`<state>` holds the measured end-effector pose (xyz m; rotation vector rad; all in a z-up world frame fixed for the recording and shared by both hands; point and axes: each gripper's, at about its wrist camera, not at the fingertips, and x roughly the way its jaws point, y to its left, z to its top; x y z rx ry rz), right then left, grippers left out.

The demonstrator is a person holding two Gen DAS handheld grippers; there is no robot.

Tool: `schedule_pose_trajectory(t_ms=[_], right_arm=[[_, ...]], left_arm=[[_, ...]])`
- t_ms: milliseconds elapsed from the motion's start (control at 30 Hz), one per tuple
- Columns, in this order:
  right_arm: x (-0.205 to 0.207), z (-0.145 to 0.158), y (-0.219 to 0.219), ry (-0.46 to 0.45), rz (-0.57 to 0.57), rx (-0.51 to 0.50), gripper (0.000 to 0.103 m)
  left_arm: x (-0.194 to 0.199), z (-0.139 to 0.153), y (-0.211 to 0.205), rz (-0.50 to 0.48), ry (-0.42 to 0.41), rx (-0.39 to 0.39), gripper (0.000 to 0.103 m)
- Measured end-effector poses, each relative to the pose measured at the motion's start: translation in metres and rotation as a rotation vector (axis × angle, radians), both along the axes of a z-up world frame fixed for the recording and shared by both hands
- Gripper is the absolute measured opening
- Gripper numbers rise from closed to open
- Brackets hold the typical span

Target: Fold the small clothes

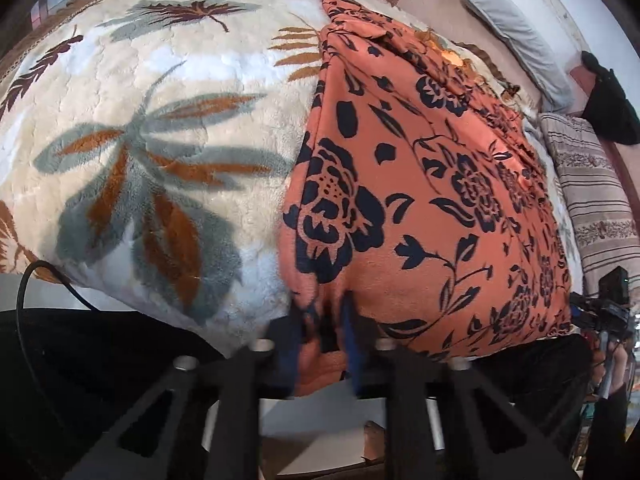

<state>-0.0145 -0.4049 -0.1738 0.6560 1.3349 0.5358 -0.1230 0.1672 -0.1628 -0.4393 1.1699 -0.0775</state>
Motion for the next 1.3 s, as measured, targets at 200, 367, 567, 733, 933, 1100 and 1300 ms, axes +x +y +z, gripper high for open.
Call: schedule_pose_trajectory(t_ms=[200,367,567,733,933,1100,1300], right_arm=[[0.001,-0.002,-0.002,0.006,-0.007,-0.008,0.043],[0.002,-0.003,0.001,0.013,0.004,-0.011,0.053],[0.000,0.007,-0.001,-0.001,-0.013,0.028,0.009],[0.000,0.029,-0.015,-0.068,-0.052,0.094,0.009],[0.003,-0.008,-0.013,0.041,-0.060,0.099,0.009],[0.036,0.040,-0.006,-0.085,-0.065,0.204,0.009],[0.166,0.096,-0.002,-0.258,-0.184,0.352,0.010]], left_arm=[[0.001,0.000,-0.002,-0.011,0.003,0.017,0.014],[0.014,-0.001,-0.017,-0.049,-0.008,0.014,0.036],[0.012,0.025,-0.007,-0.027,-0.095,-0.038,0.006],[0.017,0.045,0.006,-0.031,-0.142,-0.056,0.007],[0.028,0.017,-0.001,-0.032,-0.024,-0.075,0.007],[0.058,0.087,0.007,-0.053,-0.208,-0.129,0.007],[0.187,0.140,0.043,0.011,-0.383,-0.134,0.011]])
